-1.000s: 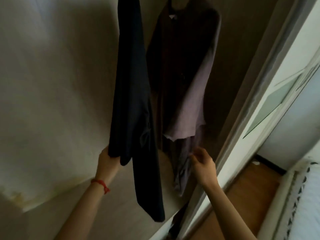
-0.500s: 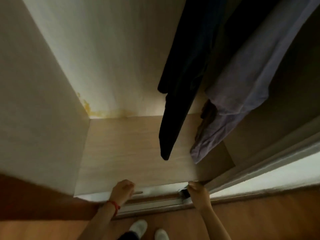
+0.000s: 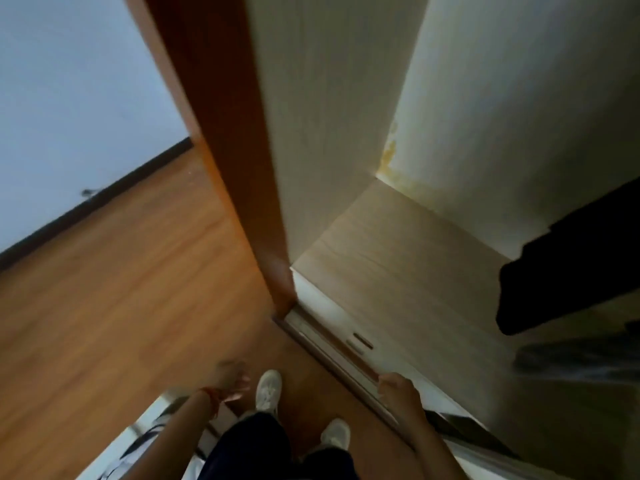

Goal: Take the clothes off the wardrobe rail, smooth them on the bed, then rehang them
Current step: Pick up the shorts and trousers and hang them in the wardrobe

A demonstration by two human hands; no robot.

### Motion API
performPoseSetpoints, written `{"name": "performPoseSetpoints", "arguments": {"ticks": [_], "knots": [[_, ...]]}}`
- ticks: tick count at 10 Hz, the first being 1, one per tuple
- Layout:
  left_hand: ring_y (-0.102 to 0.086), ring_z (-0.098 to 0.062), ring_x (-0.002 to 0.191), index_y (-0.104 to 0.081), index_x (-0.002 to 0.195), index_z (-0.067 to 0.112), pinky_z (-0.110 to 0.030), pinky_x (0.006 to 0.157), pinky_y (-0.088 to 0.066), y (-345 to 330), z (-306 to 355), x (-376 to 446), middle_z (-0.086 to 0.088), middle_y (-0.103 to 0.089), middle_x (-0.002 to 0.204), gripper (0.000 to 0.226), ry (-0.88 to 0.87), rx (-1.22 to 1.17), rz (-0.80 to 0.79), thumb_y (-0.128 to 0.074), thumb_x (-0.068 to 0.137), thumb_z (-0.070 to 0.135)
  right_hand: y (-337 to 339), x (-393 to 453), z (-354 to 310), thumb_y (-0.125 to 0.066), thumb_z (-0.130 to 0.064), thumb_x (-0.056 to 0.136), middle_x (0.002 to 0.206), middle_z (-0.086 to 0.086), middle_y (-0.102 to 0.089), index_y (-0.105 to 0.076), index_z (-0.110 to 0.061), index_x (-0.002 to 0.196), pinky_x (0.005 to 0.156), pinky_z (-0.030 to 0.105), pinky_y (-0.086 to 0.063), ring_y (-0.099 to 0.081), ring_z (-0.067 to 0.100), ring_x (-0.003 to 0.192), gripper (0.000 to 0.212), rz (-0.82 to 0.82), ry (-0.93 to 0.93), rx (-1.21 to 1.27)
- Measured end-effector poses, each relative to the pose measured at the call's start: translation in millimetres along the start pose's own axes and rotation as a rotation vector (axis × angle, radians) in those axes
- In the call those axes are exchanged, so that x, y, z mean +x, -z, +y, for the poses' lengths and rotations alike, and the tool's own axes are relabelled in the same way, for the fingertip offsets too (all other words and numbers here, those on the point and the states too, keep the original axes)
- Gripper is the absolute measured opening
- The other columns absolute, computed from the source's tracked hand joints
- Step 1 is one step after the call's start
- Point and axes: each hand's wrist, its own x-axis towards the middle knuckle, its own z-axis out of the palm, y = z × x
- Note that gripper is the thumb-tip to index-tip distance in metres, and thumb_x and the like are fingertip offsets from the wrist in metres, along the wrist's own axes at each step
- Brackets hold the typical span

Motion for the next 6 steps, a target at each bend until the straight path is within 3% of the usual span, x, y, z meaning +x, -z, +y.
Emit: {"name": "performPoseSetpoints", "arguments": {"ticks": [1,2,3,4,5,6], "knots": [[-0.045,-0.01,0.025,-0.05,0.062,0.006,-0.011,0.034,-0.035,36,-15,-14,-0.007,-0.054,0.045,0.029,0.03,-0.13,0.219,-0.048,0.09,0.007,-30,16,-41,-0.043,-0.013,0.092,0.084,0.024,-0.057,-0.05,-0.01,0.072,0.067,0.025,-0.033,-0.06,0.028,0.081,0.021,-0.04,0.077,-0.168],[-0.046,-0.013,0.031,-0.055,0.062,0.005,-0.013,0.037,-0.034,79,-26,-15,-0.002,-0.055,0.037,0.03,0.02,-0.201,0.294,-0.048,0.091,0.004,-59,34,-75,-0.043,-0.015,0.089,0.075,0.009,-0.046,-0.043,-0.016,0.067,0.065,0.03,-0.039,-0.046,0.017,0.07,0.022,-0.097,0.157,-0.244],[-0.049,-0.009,0.025,-0.056,0.07,0.003,-0.013,0.034,-0.034,128,-33,-7,0.0,-0.057,0.037,0.024,0.021,-0.268,0.34,-0.046,0.092,0.004,-99,48,-128,-0.045,-0.012,0.088,0.072,0.009,-0.049,-0.051,-0.011,0.064,0.064,0.026,-0.032,-0.048,0.019,0.069,0.025,-0.129,0.192,-0.29],[-0.054,-0.012,0.033,-0.058,0.078,0.001,-0.021,0.046,-0.037,172,-30,1,-0.009,-0.058,0.057,0.016,0.018,-0.337,0.411,-0.048,0.091,0.004,-132,53,-174,-0.046,-0.011,0.09,0.072,0.011,-0.055,-0.052,-0.011,0.064,0.065,0.025,-0.036,-0.053,0.022,0.068,0.027,-0.181,0.19,-0.309],[-0.053,-0.012,0.032,-0.056,0.076,0.002,-0.02,0.041,-0.039,211,-21,7,-0.006,-0.059,0.046,0.016,0.041,-0.36,0.426,-0.048,0.09,0.003,-168,60,-219,-0.046,-0.012,0.093,0.076,0.012,-0.057,-0.058,-0.003,0.075,0.06,0.025,-0.041,-0.055,0.025,0.072,0.024,-0.241,0.183,-0.329],[-0.047,-0.008,0.023,-0.054,0.077,0.0,-0.012,0.029,-0.035,246,-4,15,-0.013,-0.054,0.056,0.017,0.049,-0.395,0.443,-0.045,0.092,0.001,-209,66,-261,-0.046,-0.014,0.094,0.075,0.009,-0.058,-0.059,-0.006,0.082,0.068,0.03,-0.046,-0.056,0.023,0.072,0.019,-0.28,0.211,-0.36]]}}
